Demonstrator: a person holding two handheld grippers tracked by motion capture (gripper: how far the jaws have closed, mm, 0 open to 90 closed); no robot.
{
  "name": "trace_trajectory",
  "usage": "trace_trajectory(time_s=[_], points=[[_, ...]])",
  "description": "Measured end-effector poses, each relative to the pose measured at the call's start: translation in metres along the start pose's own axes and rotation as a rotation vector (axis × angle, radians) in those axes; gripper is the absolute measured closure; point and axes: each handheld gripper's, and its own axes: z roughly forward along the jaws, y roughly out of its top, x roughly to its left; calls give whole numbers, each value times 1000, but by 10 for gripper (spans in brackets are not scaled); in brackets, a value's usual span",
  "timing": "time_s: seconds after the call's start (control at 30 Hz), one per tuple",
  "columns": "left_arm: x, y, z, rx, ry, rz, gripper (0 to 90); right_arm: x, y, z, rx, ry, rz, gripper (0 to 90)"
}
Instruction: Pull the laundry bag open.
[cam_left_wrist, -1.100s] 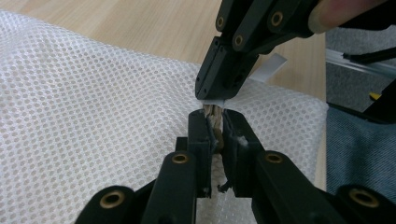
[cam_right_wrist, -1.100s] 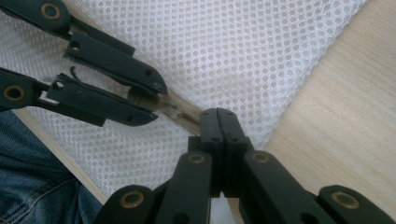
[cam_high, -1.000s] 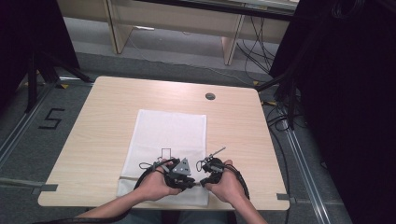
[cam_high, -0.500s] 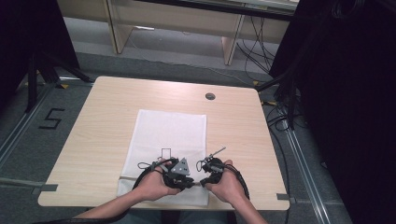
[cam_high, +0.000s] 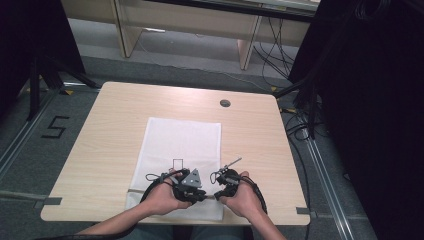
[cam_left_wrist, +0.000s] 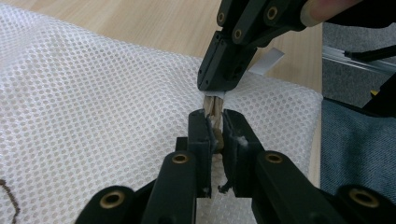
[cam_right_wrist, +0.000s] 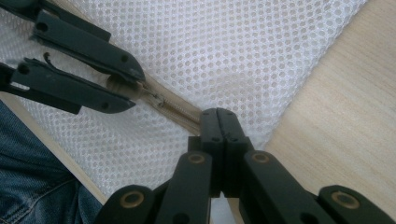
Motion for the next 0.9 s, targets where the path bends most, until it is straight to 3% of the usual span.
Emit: trace_trajectory(time_s=[0.03,0.07,0.1,0.3,0.37,0.4,0.47,0.57,0.6,0.7,0.8,0.83,0.87,0.9], points=[[1,0,-1,3,3,18,817,0,0,0,1,1,0,900],[0,0,-1,3,4,-2,817,0,0,0,9,0,-2,900],[0,-1,-2,-1,2,7,817,-1,1,0,1,-2,-19,900],[1,-1,-4,1,3,-4,817,-1,0,0,-3,0,-14,900],[2,-1,-4,6,4,24,817,-1,1,0,0,-1,-17,900],[1,-1,-4,5,4,0,817,-1,0,0,1,-1,-16,900],[1,-1,-5,6,5,1,817,0,0,0,1,3,8,900],[2,-2,-7,5,-1,-13,817,-1,0,1,-7,2,-11,900],[3,-2,-8,5,2,9,817,-1,0,1,-6,1,-11,900],[1,-2,-8,-2,1,-11,817,-1,0,1,-8,2,-11,900],[2,-2,-10,6,9,13,817,-1,0,1,-8,1,-10,900],[1,-2,-10,6,10,-5,817,-1,0,1,-7,1,-11,900],[2,-2,-11,15,17,16,817,-1,0,1,-7,0,-11,900],[2,-2,-11,13,10,8,817,-1,0,0,-2,0,-12,900]])
